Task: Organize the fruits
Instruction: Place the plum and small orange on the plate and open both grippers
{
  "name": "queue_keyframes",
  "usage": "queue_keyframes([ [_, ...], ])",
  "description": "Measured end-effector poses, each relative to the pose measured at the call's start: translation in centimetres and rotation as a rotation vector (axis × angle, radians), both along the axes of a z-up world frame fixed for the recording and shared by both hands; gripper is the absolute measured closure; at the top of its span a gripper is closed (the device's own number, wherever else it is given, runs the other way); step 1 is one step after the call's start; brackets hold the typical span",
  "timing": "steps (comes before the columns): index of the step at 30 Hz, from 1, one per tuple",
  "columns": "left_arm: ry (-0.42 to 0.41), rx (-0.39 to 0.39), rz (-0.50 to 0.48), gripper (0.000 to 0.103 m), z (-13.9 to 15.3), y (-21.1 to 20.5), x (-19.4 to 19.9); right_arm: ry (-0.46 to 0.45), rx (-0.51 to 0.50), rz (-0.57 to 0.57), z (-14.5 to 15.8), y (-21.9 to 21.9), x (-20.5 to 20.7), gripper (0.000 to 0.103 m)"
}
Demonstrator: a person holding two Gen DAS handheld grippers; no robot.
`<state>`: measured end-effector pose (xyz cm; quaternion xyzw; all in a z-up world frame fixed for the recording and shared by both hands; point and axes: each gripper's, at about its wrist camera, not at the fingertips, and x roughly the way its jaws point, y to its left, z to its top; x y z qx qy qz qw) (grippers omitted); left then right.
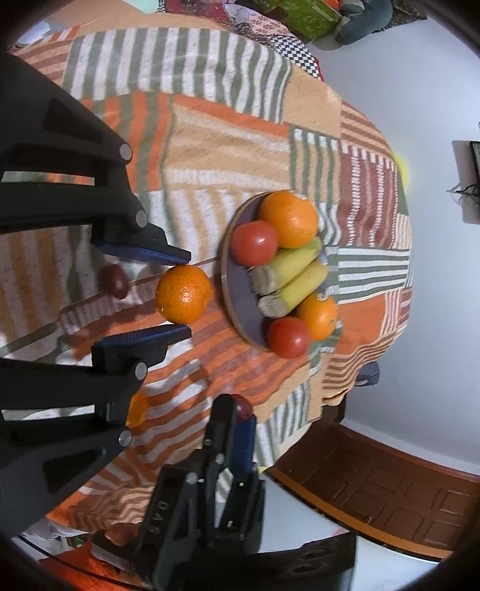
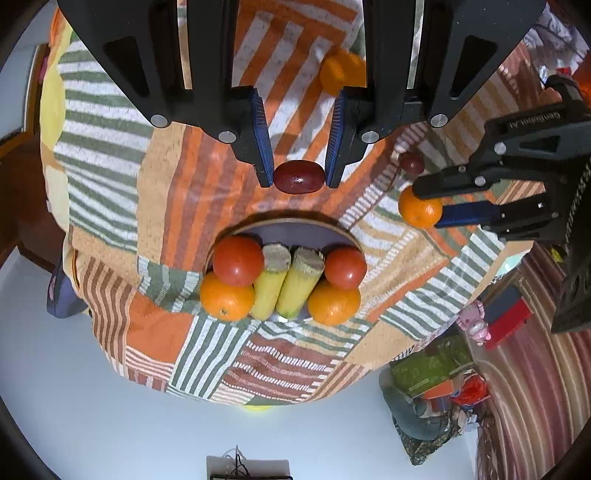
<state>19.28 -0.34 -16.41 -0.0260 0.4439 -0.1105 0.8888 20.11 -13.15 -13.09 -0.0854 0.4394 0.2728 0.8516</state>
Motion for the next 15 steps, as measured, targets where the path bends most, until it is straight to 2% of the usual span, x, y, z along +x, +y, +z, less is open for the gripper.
queue_keyframes([
  [6,-0.024,-0.009,0.006,0.07,0.4,0.3,2.4,-0.029,-0.013,0.001,-0.1,0.9,1.7,0.077],
  [9,-0.017,-0.015,0.005,0.07,-0.1,0.2,3.6,-0.048,-0.023,0.001,-0.4,1.4,2.5,0.077],
  [15,0.003,-0.013,-0.007,0.07,-1.6,-0.1,5.4,-0.026,-0.046,0.018,-1.8,2.3,4.3,0.077],
])
